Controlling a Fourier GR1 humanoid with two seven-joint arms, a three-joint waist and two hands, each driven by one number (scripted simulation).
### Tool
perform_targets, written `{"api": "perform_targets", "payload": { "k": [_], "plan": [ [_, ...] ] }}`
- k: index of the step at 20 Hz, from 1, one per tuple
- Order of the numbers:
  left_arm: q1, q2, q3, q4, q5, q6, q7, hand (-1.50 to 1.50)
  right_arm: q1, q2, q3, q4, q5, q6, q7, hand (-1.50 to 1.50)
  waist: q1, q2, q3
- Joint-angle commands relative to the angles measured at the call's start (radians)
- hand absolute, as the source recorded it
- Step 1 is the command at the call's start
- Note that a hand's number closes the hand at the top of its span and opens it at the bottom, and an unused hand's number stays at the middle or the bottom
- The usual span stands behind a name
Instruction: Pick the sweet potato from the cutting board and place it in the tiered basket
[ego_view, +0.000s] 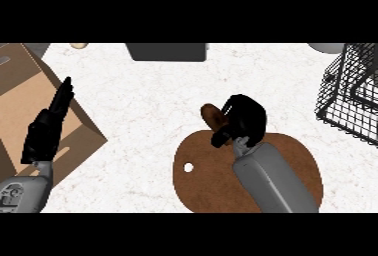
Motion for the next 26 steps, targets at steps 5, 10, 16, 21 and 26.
{"api": "perform_targets", "payload": {
  "k": [5, 10, 16, 21, 26],
  "plan": [
    [0.006, -0.036, -0.030, 0.003, -0.021, 0.011, 0.037, 0.00, -0.208, -0.072, -0.177, 0.029, 0.148, -0.277, -0.015, 1.50, -0.008, -0.001, -0.006],
    [0.022, 0.021, 0.032, 0.007, 0.017, -0.043, 0.008, 0.00, -0.335, -0.140, -0.254, -0.034, 0.189, -0.176, 0.036, 1.50, -0.014, -0.006, -0.007],
    [0.052, -0.003, 0.046, 0.058, 0.002, -0.022, -0.051, 0.00, -0.390, -0.258, -0.265, -0.088, 0.262, 0.057, 0.077, 1.50, -0.029, -0.009, -0.008],
    [0.059, -0.042, 0.009, -0.010, -0.037, -0.002, -0.002, 0.00, -0.385, -0.344, -0.411, -0.109, 0.098, 0.104, -0.066, 1.50, -0.022, -0.006, -0.006],
    [0.079, -0.008, 0.041, -0.031, -0.005, -0.059, 0.005, 0.00, -0.410, -0.428, -0.453, 0.050, 0.083, 0.084, -0.203, 1.50, -0.009, -0.003, -0.006]
  ]
}}
